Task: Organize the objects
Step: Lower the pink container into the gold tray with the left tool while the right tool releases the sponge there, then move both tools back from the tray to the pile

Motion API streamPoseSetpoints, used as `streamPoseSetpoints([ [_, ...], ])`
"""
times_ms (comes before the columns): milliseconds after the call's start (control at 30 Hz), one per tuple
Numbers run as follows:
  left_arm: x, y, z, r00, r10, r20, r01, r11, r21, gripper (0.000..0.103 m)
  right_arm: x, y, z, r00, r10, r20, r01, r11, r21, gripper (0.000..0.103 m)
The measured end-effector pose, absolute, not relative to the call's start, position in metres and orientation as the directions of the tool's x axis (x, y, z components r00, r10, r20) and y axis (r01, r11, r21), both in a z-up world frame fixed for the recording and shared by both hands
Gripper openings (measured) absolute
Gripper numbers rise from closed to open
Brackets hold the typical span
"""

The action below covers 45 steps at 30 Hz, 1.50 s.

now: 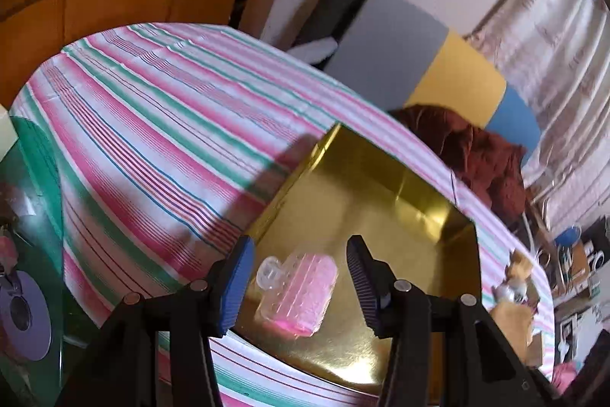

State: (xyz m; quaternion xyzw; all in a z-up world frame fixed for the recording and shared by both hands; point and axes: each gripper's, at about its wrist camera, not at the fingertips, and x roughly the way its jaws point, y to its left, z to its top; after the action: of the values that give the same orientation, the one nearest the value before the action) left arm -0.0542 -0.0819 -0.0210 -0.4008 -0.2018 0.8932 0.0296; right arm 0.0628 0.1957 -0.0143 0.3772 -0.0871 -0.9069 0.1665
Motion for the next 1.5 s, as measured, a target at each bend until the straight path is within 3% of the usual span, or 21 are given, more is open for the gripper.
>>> streamPoseSetpoints([
  [533, -0.048, -0.099, -0.001, -0.699, 0.215, -0.682, 0.150, -0.888, -0.435, 0.052, -0.064, 0.113, -0.040, -0.540, -0.379, -0.752, 0.256, -0.924, 0.282, 0.046],
  [733, -0.047, -0.104, 0.002, -0.708, 0.223, -0.670, 0.150, -0.880, -0.451, 0.052, -0.098, 0.098, -0.050, -0.504, -0.435, -0.746, 0.241, -0.901, 0.362, 0.048],
  [767, -0.048, -0.104, 0.002, -0.707, 0.225, -0.670, 0.148, -0.880, -0.452, 0.052, -0.103, 0.095, -0.053, -0.496, -0.457, -0.739, 0.243, -0.889, 0.387, 0.054],
  [800, -0.048, -0.103, 0.002, -0.705, 0.225, -0.672, 0.147, -0.882, -0.449, 0.052, -0.106, 0.093, -0.055, -0.490, -0.471, -0.734, 0.240, -0.882, 0.405, 0.069],
  [867, -0.048, -0.102, 0.000, -0.702, 0.223, -0.676, 0.147, -0.884, -0.444, 0.052, -0.108, 0.093, -0.056, -0.499, -0.478, -0.723, 0.205, -0.876, 0.437, 0.088],
  [900, -0.047, -0.101, 0.000, -0.703, 0.224, -0.675, 0.146, -0.884, -0.445, 0.052, -0.106, 0.096, -0.054, -0.511, -0.478, -0.715, 0.194, -0.874, 0.446, 0.090],
  [1500, -0.046, -0.070, -0.007, -0.676, 0.249, -0.694, 0.084, -0.909, -0.408, 0.052, -0.016, 0.138, -0.005, -0.658, -0.429, -0.619, 0.269, -0.902, 0.339, 0.090],
])
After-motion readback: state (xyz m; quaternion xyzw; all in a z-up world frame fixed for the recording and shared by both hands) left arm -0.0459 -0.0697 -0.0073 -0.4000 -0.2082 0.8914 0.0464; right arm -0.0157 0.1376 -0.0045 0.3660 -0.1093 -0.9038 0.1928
